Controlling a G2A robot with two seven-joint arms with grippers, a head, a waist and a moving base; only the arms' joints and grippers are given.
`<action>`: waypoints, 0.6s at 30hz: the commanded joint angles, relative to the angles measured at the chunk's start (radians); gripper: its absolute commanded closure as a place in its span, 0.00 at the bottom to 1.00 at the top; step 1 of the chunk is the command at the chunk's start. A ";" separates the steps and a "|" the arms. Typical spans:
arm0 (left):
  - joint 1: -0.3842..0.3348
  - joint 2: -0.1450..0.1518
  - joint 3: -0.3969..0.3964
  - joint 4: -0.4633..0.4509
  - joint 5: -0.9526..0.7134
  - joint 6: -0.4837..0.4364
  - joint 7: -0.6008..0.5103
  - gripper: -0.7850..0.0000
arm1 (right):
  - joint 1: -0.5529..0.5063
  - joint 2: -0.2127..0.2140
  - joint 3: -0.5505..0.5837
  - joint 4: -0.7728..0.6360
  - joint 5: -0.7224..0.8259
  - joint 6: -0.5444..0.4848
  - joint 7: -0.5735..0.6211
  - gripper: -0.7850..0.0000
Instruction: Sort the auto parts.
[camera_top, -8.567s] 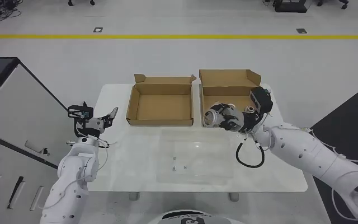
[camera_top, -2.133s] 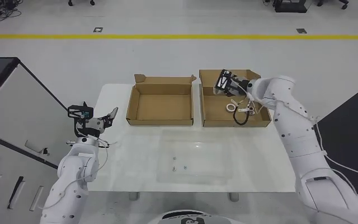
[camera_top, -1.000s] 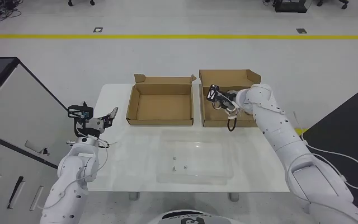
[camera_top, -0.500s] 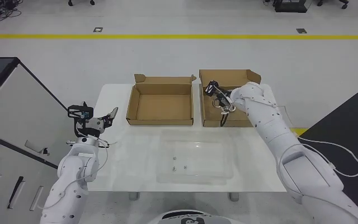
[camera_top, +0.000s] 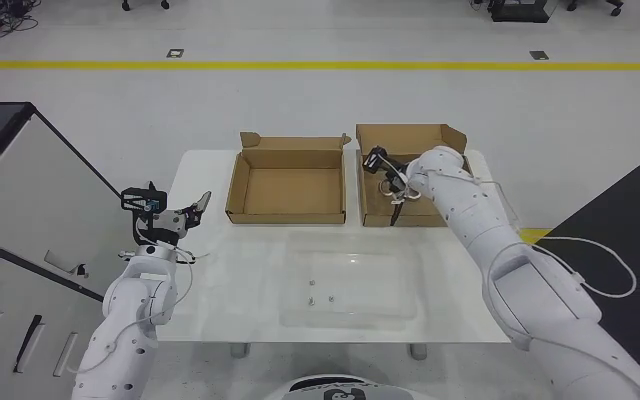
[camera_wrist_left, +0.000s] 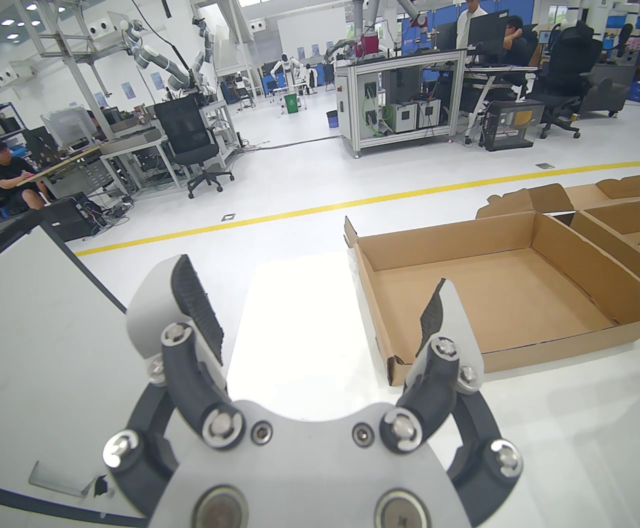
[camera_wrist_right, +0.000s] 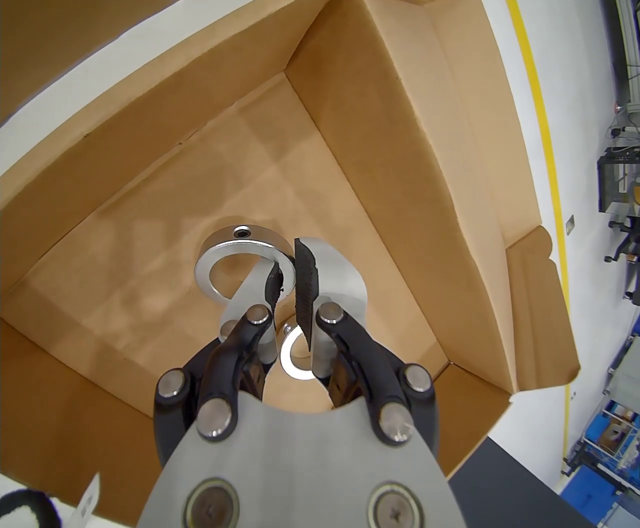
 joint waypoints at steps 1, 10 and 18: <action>0.000 0.000 0.000 0.000 0.000 0.000 0.000 0.00 | 0.005 -0.006 -0.005 0.016 0.003 -0.001 -0.005 1.00; 0.000 0.000 0.000 0.000 0.000 0.000 0.000 0.00 | 0.028 -0.031 -0.028 0.077 0.006 -0.004 -0.034 0.84; 0.000 0.000 0.000 0.000 0.000 0.000 0.000 0.00 | 0.040 -0.041 -0.033 0.111 0.010 -0.008 -0.070 0.65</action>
